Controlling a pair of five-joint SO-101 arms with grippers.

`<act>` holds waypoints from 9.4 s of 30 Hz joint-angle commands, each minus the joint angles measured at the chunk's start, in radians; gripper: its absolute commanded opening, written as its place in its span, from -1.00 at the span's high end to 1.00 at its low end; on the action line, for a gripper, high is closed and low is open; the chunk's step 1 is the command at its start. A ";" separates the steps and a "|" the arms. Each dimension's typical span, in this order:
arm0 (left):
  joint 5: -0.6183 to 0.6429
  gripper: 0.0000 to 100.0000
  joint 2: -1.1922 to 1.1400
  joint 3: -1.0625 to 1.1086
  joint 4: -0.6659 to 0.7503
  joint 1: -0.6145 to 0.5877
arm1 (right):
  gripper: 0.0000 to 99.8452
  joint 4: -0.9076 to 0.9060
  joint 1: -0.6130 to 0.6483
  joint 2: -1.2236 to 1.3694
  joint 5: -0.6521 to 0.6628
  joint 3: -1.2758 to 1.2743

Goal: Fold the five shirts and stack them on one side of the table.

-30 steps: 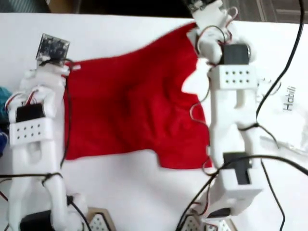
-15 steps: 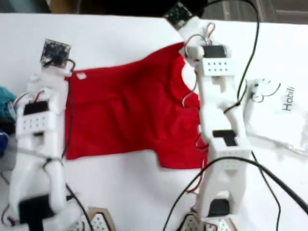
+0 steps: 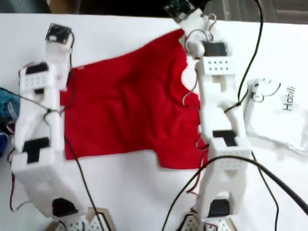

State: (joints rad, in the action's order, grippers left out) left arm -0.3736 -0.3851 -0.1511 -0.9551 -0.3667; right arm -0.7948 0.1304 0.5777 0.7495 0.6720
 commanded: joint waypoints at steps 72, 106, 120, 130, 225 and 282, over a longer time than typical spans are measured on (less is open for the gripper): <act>-0.094 0.95 -0.445 -1.190 -0.832 -0.038 | 0.96 -0.895 -0.039 0.249 0.006 0.988; -0.167 0.95 0.133 0.042 -0.503 -0.063 | 0.42 -0.599 0.193 0.097 -0.176 0.233; -0.166 0.95 0.133 0.044 -0.506 -0.063 | 0.51 -0.501 0.226 0.616 -0.176 0.733; -0.166 0.95 0.133 0.044 -0.508 -0.061 | 0.46 -0.447 0.292 0.644 -0.176 0.761; -0.169 0.95 0.132 0.044 -0.506 -0.057 | 0.46 -0.544 0.145 -0.530 0.218 -0.865; -0.167 0.95 0.132 0.044 -0.505 -0.057 | 0.69 -0.645 0.200 -0.463 0.316 -0.957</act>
State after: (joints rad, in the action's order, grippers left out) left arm -0.5378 -0.3207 -0.1036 -1.4676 -0.4327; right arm -1.3625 0.3360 0.1281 1.0748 -0.3161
